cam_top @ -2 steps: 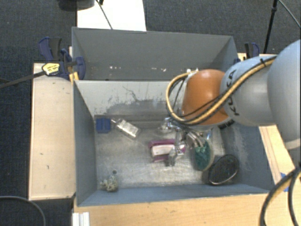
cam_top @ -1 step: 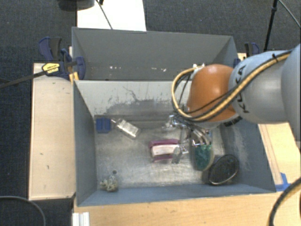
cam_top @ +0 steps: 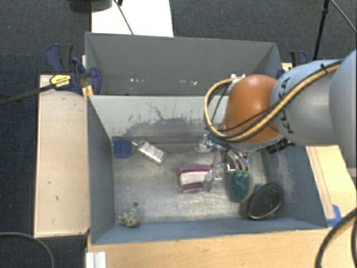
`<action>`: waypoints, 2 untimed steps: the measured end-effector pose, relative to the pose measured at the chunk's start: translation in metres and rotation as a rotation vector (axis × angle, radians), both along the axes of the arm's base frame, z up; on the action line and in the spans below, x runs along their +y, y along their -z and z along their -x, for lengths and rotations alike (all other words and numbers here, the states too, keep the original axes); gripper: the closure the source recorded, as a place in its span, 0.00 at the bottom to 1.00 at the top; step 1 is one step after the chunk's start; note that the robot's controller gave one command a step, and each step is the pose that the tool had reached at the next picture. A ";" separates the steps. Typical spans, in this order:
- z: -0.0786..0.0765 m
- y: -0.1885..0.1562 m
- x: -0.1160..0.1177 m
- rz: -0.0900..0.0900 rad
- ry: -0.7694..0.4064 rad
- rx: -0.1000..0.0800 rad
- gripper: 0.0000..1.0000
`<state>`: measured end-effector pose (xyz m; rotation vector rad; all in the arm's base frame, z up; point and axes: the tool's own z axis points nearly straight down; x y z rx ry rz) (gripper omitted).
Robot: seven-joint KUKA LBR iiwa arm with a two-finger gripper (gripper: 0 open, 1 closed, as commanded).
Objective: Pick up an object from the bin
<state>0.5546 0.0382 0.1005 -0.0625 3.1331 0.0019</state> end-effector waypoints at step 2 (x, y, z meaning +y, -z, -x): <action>0.003 0.026 0.010 0.000 0.042 0.001 0.00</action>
Offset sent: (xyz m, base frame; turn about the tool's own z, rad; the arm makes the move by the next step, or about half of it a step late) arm -0.0077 0.0101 -0.0305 0.0412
